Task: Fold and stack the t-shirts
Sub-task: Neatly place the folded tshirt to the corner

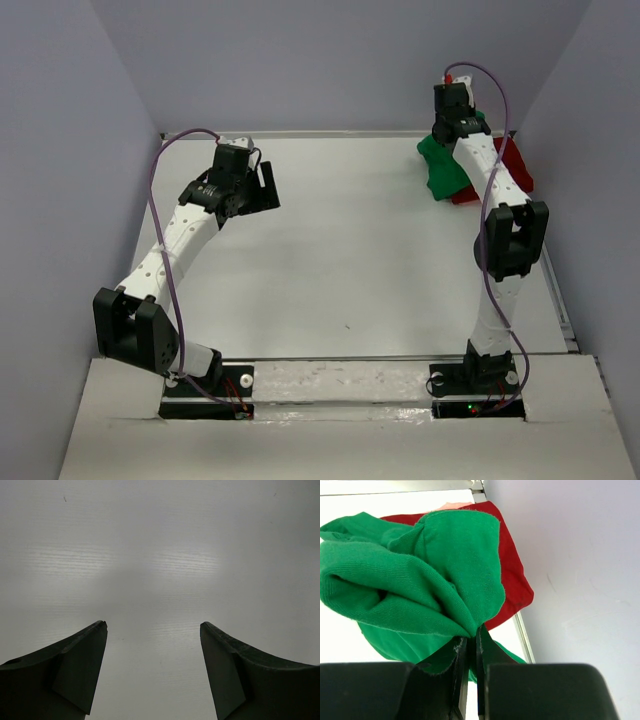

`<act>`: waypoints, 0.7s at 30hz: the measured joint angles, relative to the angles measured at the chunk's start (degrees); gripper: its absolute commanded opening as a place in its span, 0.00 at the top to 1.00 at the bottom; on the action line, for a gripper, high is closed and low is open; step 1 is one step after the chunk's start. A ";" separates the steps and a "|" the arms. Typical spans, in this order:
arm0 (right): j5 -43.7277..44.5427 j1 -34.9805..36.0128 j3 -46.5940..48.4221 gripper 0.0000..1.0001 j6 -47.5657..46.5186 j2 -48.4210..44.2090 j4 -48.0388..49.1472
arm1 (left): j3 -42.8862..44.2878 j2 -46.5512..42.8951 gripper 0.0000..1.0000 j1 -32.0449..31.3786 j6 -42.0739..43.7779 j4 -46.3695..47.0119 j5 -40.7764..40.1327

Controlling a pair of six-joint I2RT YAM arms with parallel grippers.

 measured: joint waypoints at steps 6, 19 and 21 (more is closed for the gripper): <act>0.24 0.00 0.00 1.00 0.00 -0.02 -0.39 | 0.00 -0.02 0.15 0.00 0.00 0.00 0.59; 0.76 0.07 -1.88 1.00 1.05 -7.50 -2.78 | -0.57 -0.31 0.15 0.00 -0.04 0.22 2.01; 1.09 0.07 -1.90 1.00 1.05 -8.33 -2.78 | -0.81 -0.61 0.15 0.00 -0.02 0.13 2.08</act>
